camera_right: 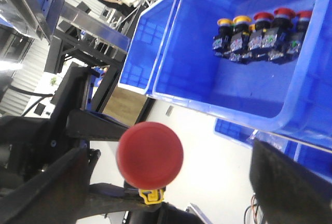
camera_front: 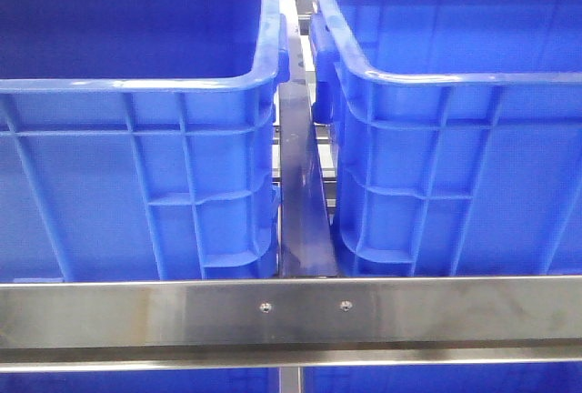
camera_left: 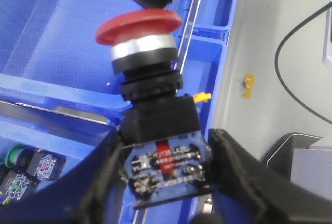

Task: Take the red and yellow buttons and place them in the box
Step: 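Grasp the red button with the right gripper, then open the left gripper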

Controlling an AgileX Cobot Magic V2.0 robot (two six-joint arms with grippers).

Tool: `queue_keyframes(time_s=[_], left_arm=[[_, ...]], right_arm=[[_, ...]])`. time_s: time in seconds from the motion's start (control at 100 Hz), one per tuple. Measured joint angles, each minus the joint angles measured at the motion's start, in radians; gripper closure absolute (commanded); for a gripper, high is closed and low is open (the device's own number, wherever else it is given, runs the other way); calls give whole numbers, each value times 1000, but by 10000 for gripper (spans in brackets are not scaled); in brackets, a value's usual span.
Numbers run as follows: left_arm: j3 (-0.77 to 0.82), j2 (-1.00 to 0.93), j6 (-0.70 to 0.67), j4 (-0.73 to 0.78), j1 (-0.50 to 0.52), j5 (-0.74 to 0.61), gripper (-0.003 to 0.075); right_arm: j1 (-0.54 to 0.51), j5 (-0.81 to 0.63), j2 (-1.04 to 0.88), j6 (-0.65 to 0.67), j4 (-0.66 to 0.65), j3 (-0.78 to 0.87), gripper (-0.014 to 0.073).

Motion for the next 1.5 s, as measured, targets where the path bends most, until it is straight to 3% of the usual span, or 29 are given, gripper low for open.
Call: queue_keyframes(time_s=[0.29, 0.77, 1.04, 1.25, 1.5], left_arm=[[0, 0, 0, 0, -2, 0, 739], [0, 0, 0, 0, -2, 0, 739], [0, 0, 0, 0, -2, 0, 739], [0, 0, 0, 0, -2, 0, 739], [2, 0, 0, -2, -2, 7, 739]], right_arm=[[12, 22, 17, -20, 25, 0, -50], [134, -23, 59, -52, 48, 0, -50], [196, -46, 133, -121, 122, 0, -38], [200, -48, 151, -127, 128, 0, 169], [201, -31, 153, -149, 139, -2, 524]])
